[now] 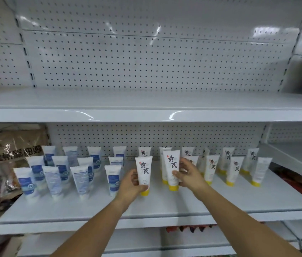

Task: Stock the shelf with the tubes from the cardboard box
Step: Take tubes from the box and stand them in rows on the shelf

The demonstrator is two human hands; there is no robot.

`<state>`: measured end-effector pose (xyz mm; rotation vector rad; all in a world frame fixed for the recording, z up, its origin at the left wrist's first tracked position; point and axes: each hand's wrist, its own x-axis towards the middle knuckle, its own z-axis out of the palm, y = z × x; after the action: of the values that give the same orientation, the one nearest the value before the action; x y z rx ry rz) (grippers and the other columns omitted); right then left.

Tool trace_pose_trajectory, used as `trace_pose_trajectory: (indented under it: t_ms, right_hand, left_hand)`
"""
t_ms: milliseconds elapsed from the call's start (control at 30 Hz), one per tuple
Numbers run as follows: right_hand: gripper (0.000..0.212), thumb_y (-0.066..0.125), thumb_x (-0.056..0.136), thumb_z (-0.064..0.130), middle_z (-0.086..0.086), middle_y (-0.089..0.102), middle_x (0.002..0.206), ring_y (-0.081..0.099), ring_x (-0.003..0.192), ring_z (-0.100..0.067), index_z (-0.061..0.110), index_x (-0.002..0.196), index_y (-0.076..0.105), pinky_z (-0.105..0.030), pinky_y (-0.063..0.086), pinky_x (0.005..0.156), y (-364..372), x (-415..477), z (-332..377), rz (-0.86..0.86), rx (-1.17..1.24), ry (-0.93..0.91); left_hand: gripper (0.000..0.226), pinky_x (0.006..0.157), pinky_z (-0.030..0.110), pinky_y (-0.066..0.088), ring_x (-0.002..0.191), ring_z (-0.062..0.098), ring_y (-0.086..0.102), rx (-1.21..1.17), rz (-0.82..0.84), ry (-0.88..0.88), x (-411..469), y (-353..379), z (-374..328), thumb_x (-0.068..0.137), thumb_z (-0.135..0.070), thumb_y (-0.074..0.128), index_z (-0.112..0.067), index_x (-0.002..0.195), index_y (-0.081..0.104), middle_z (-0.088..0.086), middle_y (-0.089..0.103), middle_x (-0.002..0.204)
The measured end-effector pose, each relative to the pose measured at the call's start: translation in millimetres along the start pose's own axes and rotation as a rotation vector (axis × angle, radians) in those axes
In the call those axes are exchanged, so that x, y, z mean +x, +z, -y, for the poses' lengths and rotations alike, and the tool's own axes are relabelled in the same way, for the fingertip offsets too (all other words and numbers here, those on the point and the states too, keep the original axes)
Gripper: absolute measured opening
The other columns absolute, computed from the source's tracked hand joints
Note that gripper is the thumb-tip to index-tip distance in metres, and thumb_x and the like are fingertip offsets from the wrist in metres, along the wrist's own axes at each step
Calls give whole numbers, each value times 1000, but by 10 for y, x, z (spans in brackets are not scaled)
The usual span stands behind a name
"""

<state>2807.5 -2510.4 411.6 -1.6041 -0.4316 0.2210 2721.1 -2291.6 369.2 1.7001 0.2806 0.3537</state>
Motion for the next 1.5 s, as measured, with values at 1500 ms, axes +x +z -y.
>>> trace_pose_trajectory:
  t_ms: [1500]
  right_hand:
    - [37, 65, 88, -3, -7, 64, 113, 62, 108, -26, 22, 116, 60, -52, 57, 86, -62, 97, -104, 2, 49, -11]
  left_hand:
    - [66, 92, 11, 45, 115, -3, 52, 221, -154, 512, 71, 281, -818, 77, -33, 83, -40, 134, 50, -21, 50, 132]
